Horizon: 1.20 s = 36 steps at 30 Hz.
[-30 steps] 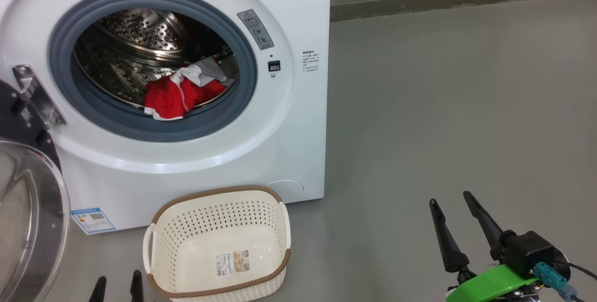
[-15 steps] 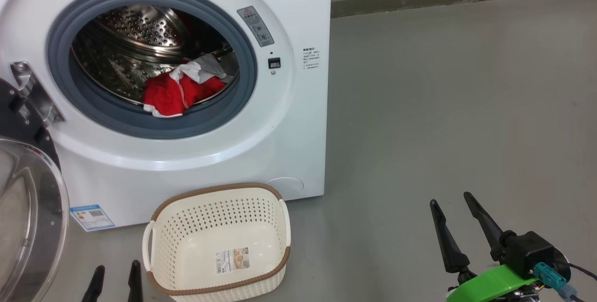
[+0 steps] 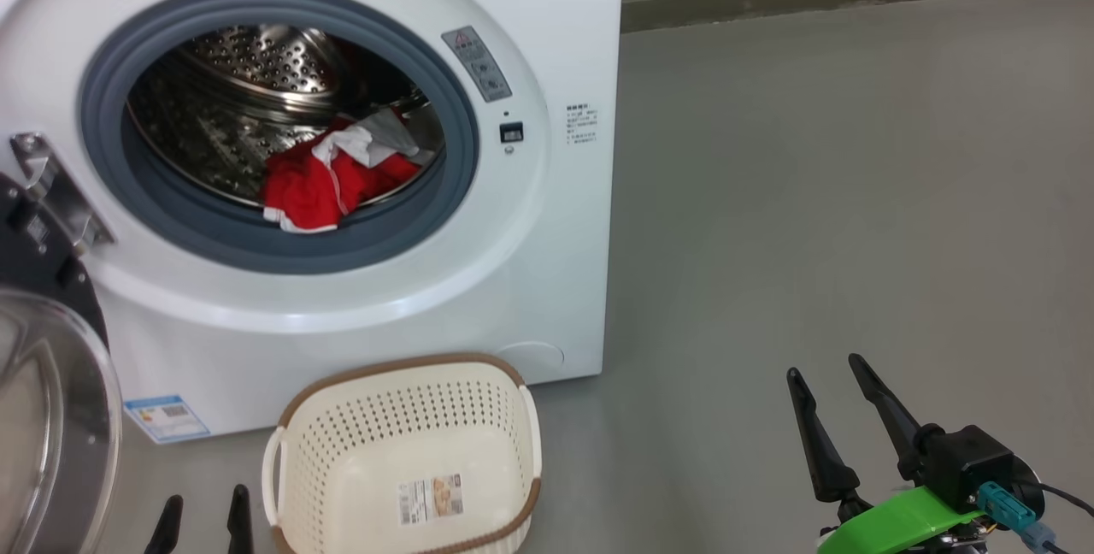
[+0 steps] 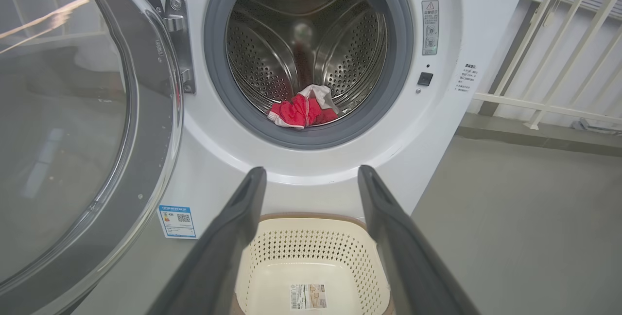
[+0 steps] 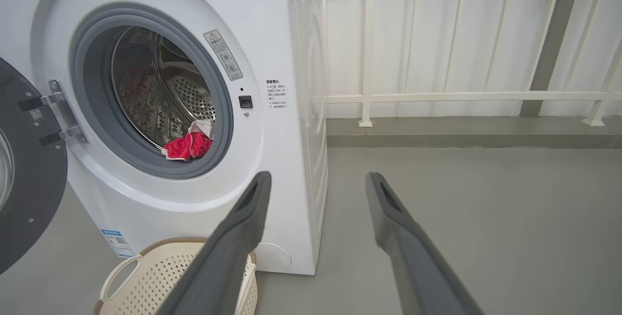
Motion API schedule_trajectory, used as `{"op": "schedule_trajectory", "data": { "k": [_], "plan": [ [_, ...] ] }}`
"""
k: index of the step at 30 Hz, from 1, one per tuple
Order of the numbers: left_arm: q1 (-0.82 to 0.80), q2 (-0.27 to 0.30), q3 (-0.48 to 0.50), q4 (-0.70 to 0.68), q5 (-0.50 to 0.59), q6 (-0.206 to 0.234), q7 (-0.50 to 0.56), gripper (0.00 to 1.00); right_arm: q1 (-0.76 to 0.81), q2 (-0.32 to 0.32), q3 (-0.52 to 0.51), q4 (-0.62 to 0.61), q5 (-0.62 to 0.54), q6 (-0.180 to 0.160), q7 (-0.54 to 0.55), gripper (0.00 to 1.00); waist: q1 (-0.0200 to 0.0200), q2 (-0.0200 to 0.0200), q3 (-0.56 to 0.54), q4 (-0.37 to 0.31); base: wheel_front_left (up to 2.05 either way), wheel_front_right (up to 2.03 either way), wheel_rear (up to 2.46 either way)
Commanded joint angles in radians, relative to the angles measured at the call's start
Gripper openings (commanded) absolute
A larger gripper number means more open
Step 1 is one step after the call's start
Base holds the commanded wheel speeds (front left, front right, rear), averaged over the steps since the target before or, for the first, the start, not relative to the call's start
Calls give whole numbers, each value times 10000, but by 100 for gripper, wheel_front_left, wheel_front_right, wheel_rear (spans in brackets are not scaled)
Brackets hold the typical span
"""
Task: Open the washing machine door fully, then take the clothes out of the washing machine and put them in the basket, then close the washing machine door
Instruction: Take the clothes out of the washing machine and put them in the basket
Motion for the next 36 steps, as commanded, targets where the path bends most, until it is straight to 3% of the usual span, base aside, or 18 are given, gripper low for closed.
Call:
{"op": "schedule_trajectory", "data": {
  "k": [1,16,36],
  "plan": [
    [-473,58,384,-198,153,-14,-122,100,-370,-40,233,-214,-26,65,-65,100,0,0,0,0,197,-197,0],
    [-446,-13,497,-353,53,-55,-122,100,-372,-28,216,-171,4,65,-65,100,0,0,-33,-5,166,-166,0],
    [-403,-25,451,-321,-38,-67,-122,100,-346,-24,211,-165,1,65,-65,100,0,0,-17,28,10,-10,0]
  ]
}}
